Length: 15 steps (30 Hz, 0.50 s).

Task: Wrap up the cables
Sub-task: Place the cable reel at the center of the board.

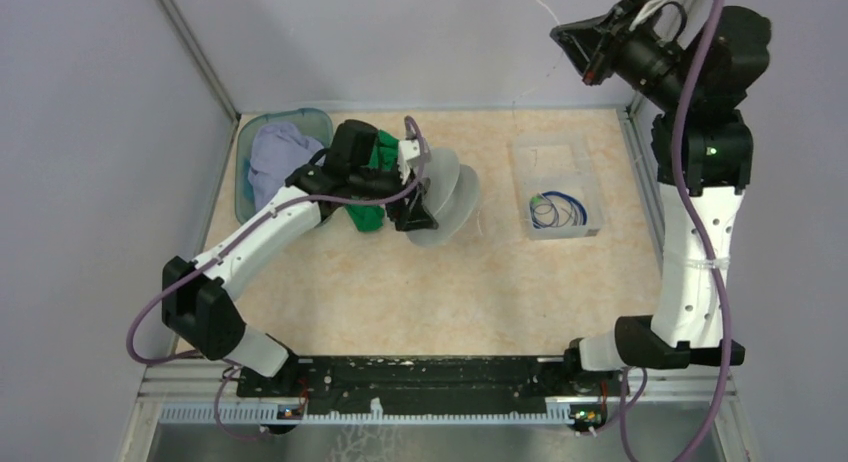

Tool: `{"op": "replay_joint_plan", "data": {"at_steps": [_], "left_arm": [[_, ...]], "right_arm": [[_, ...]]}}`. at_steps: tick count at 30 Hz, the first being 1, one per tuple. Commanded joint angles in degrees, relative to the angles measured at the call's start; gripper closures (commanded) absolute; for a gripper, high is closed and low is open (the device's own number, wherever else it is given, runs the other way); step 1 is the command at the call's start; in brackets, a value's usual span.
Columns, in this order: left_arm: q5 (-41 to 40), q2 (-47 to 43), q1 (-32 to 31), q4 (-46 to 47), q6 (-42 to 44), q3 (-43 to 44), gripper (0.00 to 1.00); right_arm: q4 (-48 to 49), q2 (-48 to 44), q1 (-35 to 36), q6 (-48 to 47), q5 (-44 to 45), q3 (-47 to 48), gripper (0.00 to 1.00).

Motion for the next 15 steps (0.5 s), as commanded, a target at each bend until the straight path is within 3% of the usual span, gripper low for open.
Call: {"op": "replay_joint_plan", "data": {"at_steps": [1,6,9,12,15], "left_arm": [[15.4,-2.8,3.0,21.2,-27.3,-5.3,1.0],[22.8,-3.0,7.6,48.1,-54.8,-18.1,1.0],[23.5,-2.5,9.9,63.0,-66.9,-24.9,1.0],[22.8,-1.4,11.2,70.5,-72.5,-28.8,1.0],[22.9,0.1,11.6,71.7,-73.4,-30.0,0.99]], "right_arm": [[0.5,0.1,3.4,-1.9,2.5,-7.3,1.0],[1.1,-1.6,3.6,-4.5,0.8,-15.6,1.0],[-1.8,-2.0,4.3,-8.2,0.8,-17.6,1.0],[-2.5,-3.6,4.7,-11.5,-1.4,-22.5,1.0],[-0.7,-6.3,5.0,-13.3,-2.4,-28.6,1.0]]}}
